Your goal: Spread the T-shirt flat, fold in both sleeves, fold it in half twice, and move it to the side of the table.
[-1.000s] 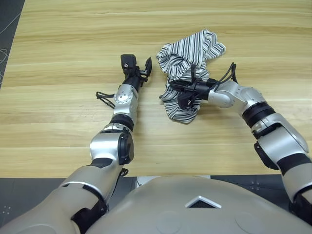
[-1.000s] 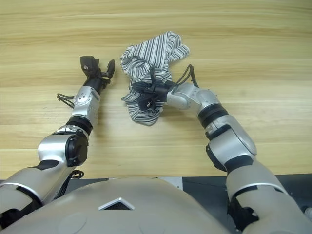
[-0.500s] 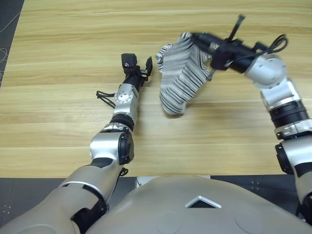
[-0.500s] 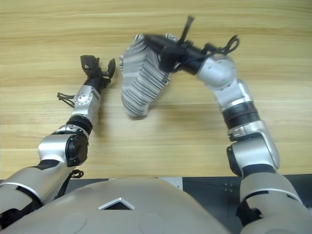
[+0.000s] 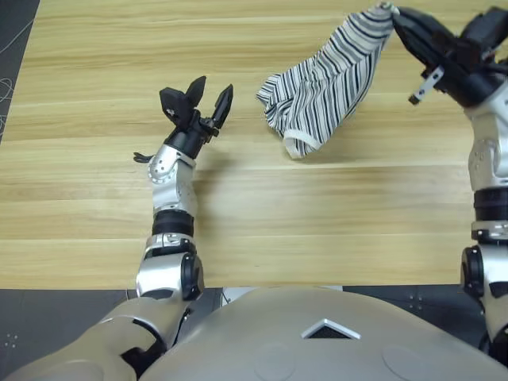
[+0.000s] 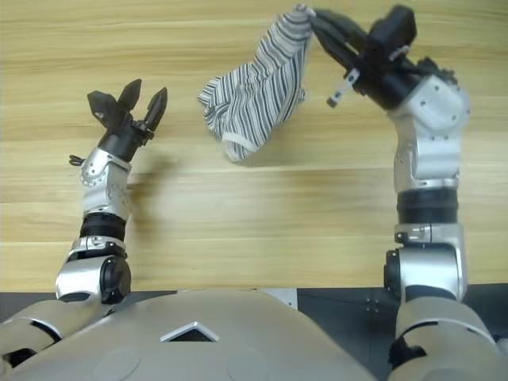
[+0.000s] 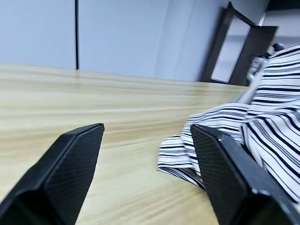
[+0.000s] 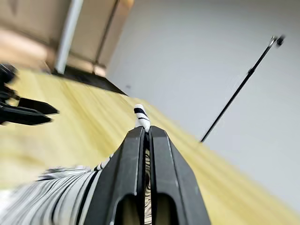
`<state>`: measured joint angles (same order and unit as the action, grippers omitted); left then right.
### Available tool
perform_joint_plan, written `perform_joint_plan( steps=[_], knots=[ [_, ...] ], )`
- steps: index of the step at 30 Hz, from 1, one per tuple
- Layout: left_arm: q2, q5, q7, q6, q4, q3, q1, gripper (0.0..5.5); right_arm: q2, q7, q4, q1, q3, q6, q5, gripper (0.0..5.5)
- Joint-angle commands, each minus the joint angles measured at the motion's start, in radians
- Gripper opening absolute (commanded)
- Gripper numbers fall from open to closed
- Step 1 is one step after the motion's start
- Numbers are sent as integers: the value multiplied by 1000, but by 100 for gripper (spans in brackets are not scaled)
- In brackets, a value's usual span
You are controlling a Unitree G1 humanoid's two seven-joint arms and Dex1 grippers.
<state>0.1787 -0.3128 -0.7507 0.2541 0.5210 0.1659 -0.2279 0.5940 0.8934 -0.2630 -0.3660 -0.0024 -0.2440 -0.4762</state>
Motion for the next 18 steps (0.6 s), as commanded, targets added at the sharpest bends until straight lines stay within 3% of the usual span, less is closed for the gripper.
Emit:
perform_joint_plan(
  steps=[1,8,11,13,18],
  knots=[
    [34,-44,-94,-208,-295,-131,192,347,2,-12,-39,-5,-73,65,-12,12],
    [113,207,-115,-217,-371,-413,331,347,-66,-31,17,-66,-116,222,-79,12],
    [123,225,-92,-207,-394,-422,350,347,1,158,-88,-4,-40,172,17,12],
    [135,220,-82,-206,-425,-414,371,347,61,192,-252,20,56,82,197,12],
    [162,202,-53,-203,-505,-388,442,347,71,27,-516,-41,154,37,467,12]
  ],
)
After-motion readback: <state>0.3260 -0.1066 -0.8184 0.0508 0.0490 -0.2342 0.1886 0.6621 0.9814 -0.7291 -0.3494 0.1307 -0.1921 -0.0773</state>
